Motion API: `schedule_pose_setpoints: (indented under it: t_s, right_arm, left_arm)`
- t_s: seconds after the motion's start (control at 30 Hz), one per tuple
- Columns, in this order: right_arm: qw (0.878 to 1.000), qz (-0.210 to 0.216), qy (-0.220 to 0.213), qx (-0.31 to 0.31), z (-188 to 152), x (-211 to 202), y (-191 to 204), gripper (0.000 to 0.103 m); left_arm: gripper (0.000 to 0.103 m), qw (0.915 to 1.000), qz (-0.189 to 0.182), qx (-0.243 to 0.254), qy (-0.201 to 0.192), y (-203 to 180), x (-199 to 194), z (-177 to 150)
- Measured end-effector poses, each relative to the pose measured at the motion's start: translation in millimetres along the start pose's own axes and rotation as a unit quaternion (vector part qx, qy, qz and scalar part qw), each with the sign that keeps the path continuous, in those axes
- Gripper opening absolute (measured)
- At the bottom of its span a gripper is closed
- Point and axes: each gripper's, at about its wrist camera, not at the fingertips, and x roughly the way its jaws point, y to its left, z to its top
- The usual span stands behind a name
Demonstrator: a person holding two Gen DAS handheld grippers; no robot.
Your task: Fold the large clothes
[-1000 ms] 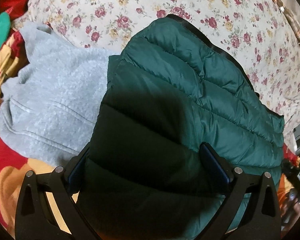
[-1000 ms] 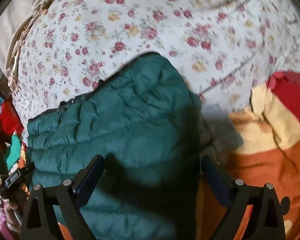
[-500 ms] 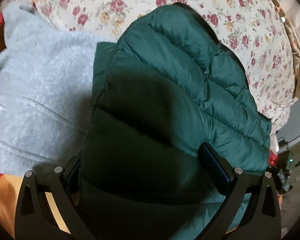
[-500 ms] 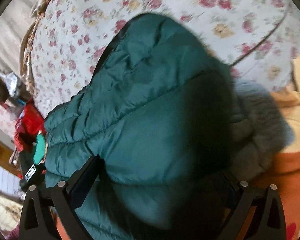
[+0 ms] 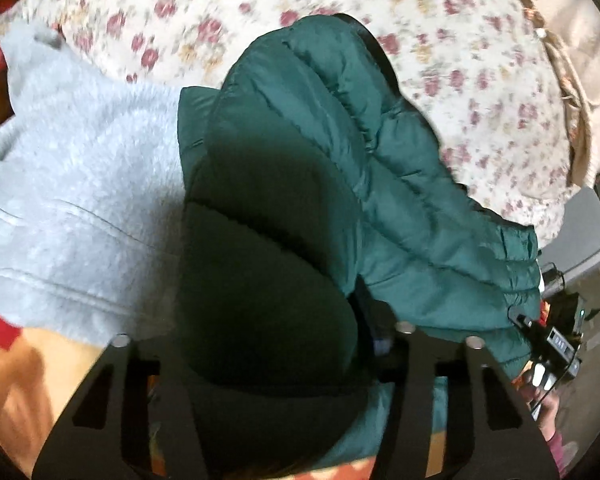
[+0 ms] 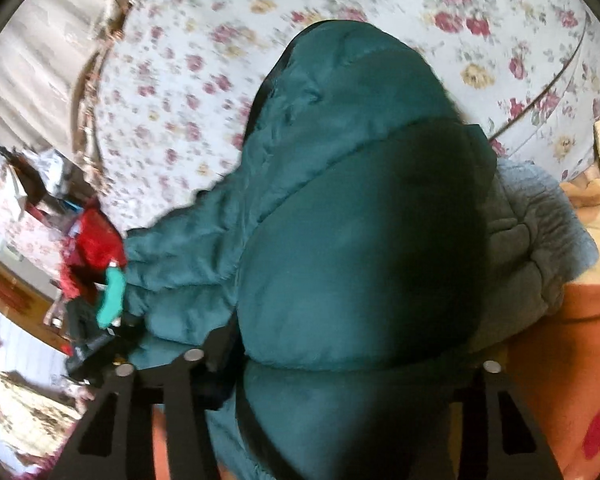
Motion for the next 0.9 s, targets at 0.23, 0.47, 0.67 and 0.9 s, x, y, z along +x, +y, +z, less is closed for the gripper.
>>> schedule_pose_setpoints:
  t_s: [0.23,0.47,0.67,0.9]
  right_arm:
    - [0.998,0.053,0.015,-0.016,-26.4,-52.1,36.8,0.049]
    - [0.998,-0.014,0.063,-0.009,-87.3,-67.0,28.0,0.061]
    - [0.992,-0.113,0.049,0.024,-111.3,-34.3,3.2,0.09]
    - [0.981,-0.188,0.026,-0.028,-111.1,-64.7,33.8,0.09]
  left_arm:
    - [0.038,0.999,-0.026,0.024,0.028,-13.7,-60.4,-28.1]
    - [0.061,0.9963,0.01,0.015,0.084,1.2,-93.9,-82.7]
    - [0.101,0.9948,0.091,0.01,0.045,8.3,-79.7,-95.7]
    - [0.1,0.9845,0.164,0.063,-0.002,-8.4,-107.4,-106.7]
